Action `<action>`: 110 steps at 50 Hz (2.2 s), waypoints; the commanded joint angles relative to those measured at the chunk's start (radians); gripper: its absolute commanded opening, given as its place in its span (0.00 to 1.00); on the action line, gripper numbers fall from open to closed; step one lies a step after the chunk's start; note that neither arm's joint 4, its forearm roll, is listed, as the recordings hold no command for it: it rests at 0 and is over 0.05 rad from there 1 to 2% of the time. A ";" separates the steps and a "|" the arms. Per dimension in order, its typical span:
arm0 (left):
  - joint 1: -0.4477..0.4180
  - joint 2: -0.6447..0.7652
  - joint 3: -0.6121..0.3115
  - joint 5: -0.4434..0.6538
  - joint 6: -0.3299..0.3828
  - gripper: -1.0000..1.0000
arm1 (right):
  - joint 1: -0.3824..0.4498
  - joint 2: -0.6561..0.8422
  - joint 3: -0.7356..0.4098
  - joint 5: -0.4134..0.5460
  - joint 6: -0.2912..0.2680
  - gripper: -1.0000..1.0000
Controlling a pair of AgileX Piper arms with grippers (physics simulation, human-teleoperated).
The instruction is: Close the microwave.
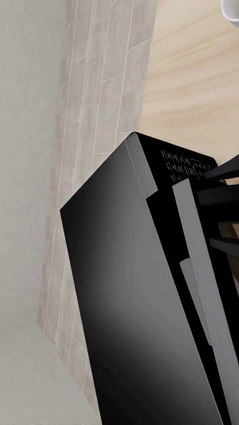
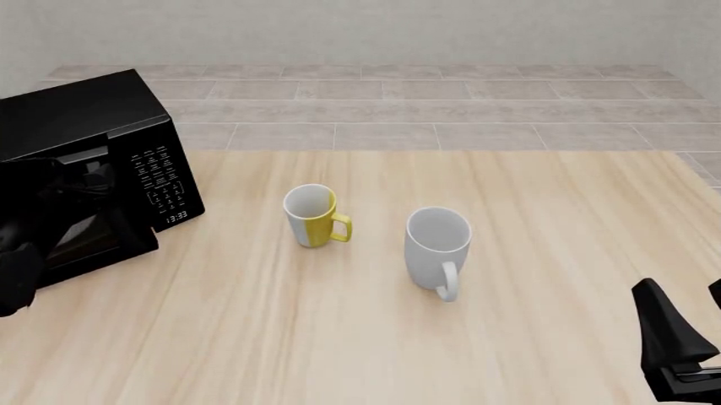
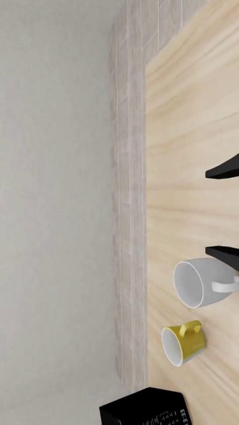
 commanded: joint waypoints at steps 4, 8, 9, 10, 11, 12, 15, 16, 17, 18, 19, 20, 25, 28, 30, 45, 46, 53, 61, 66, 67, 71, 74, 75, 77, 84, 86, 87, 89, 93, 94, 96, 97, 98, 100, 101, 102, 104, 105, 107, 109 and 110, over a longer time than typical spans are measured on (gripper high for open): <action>0.052 0.070 -0.102 0.031 0.061 1.00 | 0.000 0.000 -0.001 -0.001 0.001 1.00; 0.052 0.072 -0.122 0.048 0.064 1.00 | -0.003 0.000 0.001 -0.002 0.001 1.00; 0.052 0.071 -0.126 0.052 0.064 1.00 | -0.003 0.000 0.001 -0.002 0.001 1.00; 0.051 0.069 -0.132 0.061 0.062 1.00 | -0.002 0.000 0.002 -0.003 0.001 1.00; 0.051 0.070 -0.135 0.062 0.062 1.00 | -0.002 0.000 0.005 -0.005 0.001 1.00; 0.050 0.069 -0.133 0.058 0.062 1.00 | -0.002 0.000 0.006 -0.007 0.001 1.00; 0.044 0.057 -0.136 0.069 0.065 1.00 | -0.003 0.000 0.007 -0.006 0.003 1.00; 0.041 0.057 -0.137 0.071 0.066 1.00 | -0.007 0.000 0.008 -0.007 0.007 1.00; 0.042 0.059 -0.141 0.071 0.071 1.00 | -0.006 0.000 0.008 -0.006 0.007 1.00; 0.042 0.064 -0.141 0.066 0.071 1.00 | -0.006 0.000 0.010 -0.008 0.006 1.00; 0.041 0.069 -0.150 0.074 0.070 1.00 | -0.004 0.000 0.008 -0.006 0.006 1.00; 0.040 0.069 -0.154 0.079 0.071 1.00 | -0.003 0.000 0.007 -0.005 0.007 1.00; 0.039 0.085 -0.167 0.085 0.071 1.00 | -0.001 0.000 0.004 -0.005 0.009 1.00; 0.040 0.071 -0.159 0.081 0.084 1.00 | -0.005 0.000 0.006 -0.005 0.014 1.00; 0.043 0.072 -0.172 0.096 0.076 1.00 | -0.007 0.000 0.011 -0.007 0.015 1.00; 0.074 0.144 -0.224 0.097 0.091 1.00 | 0.000 0.000 0.011 -0.011 0.018 1.00; 0.074 0.143 -0.227 0.102 0.091 1.00 | 0.002 0.000 0.007 -0.008 0.018 1.00; 0.085 0.150 -0.231 0.091 0.114 1.00 | 0.010 0.000 0.007 -0.012 0.021 1.00; 0.085 0.147 -0.231 0.083 0.122 1.00 | 0.017 0.000 0.008 -0.014 0.021 1.00; 0.074 0.127 -0.205 0.076 0.119 1.00 | 0.013 0.000 0.008 -0.016 0.019 1.00; 0.070 0.120 -0.199 0.075 0.118 1.00 | 0.013 0.000 0.008 -0.015 0.021 1.00; 0.039 0.022 -0.127 0.067 0.108 1.00 | 0.017 0.000 0.010 -0.016 0.020 1.00; 0.016 -0.069 -0.041 0.050 0.110 1.00 | 0.014 0.000 0.010 -0.017 0.020 1.00; 0.001 -0.097 -0.009 0.033 0.115 1.00 | 0.014 0.000 0.010 -0.018 0.020 1.00; -0.011 -0.145 0.033 0.037 0.100 1.00 | 0.013 0.000 0.010 -0.018 0.020 1.00; -0.056 -0.445 0.152 0.149 0.086 1.00 | 0.013 0.000 0.009 -0.017 0.014 1.00; -0.060 -0.469 0.157 0.167 0.090 1.00 | 0.011 0.000 0.009 -0.018 0.015 1.00; -0.070 -0.521 0.176 0.185 0.098 1.00 | 0.010 0.000 0.012 -0.021 0.017 1.00; -0.083 -0.611 0.196 0.246 0.096 1.00 | 0.008 0.000 0.010 -0.018 0.016 1.00; -0.102 -0.730 0.213 0.329 0.096 1.00 | 0.008 0.000 0.007 -0.016 0.012 1.00; -0.112 -0.777 0.219 0.362 0.098 1.00 | 0.006 0.000 0.004 -0.013 0.012 1.00; -0.121 -0.852 0.225 0.420 0.095 1.00 | 0.004 0.000 0.002 -0.012 0.011 1.00; -0.131 -0.906 0.229 0.467 0.091 1.00 | 0.004 0.000 0.002 -0.012 0.011 1.00; -0.141 -0.947 0.233 0.501 0.088 1.00 | 0.002 0.000 0.000 -0.011 0.010 1.00; -0.146 -1.039 0.235 0.584 0.081 1.00 | 0.003 0.000 -0.004 -0.007 0.009 1.00; -0.156 -1.085 0.240 0.620 0.083 1.00 | 0.004 0.000 -0.003 -0.008 0.008 1.00; -0.163 -1.122 0.237 0.662 0.074 1.00 | 0.004 0.000 -0.002 -0.008 0.008 1.00; -0.165 -1.193 0.234 0.723 0.082 1.00 | 0.005 0.000 -0.001 -0.008 0.004 1.00; -0.177 -1.228 0.236 0.760 0.078 1.00 | 0.004 0.000 0.001 -0.008 -0.002 1.00; -0.188 -1.278 0.236 0.811 0.083 1.00 | 0.007 0.000 0.002 -0.008 -0.002 1.00; -0.190 -1.329 0.219 0.873 0.070 1.00 | 0.007 0.000 -0.002 -0.005 -0.006 1.00; -0.196 -1.358 0.215 0.903 0.070 1.00 | 0.006 0.000 -0.003 -0.004 -0.003 1.00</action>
